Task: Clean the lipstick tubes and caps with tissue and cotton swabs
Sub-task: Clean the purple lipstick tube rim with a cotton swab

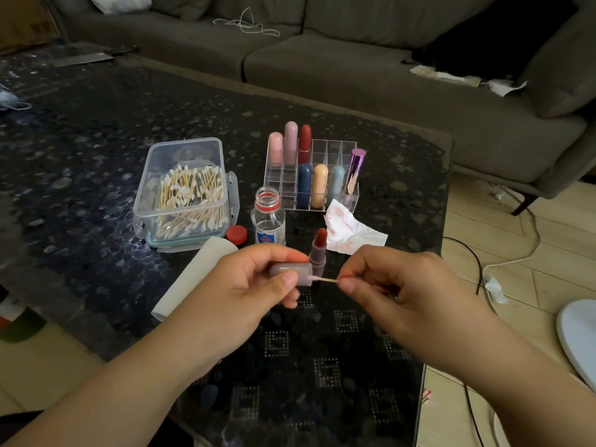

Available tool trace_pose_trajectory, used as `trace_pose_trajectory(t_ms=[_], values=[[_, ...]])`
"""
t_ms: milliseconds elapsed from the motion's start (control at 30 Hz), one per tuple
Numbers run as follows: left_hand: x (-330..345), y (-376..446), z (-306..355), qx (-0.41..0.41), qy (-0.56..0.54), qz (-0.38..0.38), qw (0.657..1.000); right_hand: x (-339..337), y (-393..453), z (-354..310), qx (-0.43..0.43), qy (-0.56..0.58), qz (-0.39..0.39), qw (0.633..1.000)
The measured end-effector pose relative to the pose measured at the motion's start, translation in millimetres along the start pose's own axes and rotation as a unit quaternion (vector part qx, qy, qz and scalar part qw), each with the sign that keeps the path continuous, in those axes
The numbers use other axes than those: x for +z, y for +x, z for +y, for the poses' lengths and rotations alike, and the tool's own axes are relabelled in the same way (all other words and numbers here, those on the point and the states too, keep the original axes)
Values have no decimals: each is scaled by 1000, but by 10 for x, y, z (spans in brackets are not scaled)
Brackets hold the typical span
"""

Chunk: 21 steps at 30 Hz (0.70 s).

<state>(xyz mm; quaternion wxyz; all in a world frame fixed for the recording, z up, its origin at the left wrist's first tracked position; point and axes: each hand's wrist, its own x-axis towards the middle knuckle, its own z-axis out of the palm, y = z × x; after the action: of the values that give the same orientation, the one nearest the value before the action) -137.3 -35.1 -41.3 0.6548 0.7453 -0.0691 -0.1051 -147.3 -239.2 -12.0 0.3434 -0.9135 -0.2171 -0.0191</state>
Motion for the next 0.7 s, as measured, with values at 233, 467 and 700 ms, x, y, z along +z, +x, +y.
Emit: trace_pose_trajectory(t_ms=[233,467,700], values=[[-15,81,-132,80,239,115,961,112,74,225,109,-77,-92,987],[10,216,-362,164,398,126,894,291,177,290,131,-152,-76,977],[62,262,-398,160,495,139,843,302,304,169,167,15,60,984]])
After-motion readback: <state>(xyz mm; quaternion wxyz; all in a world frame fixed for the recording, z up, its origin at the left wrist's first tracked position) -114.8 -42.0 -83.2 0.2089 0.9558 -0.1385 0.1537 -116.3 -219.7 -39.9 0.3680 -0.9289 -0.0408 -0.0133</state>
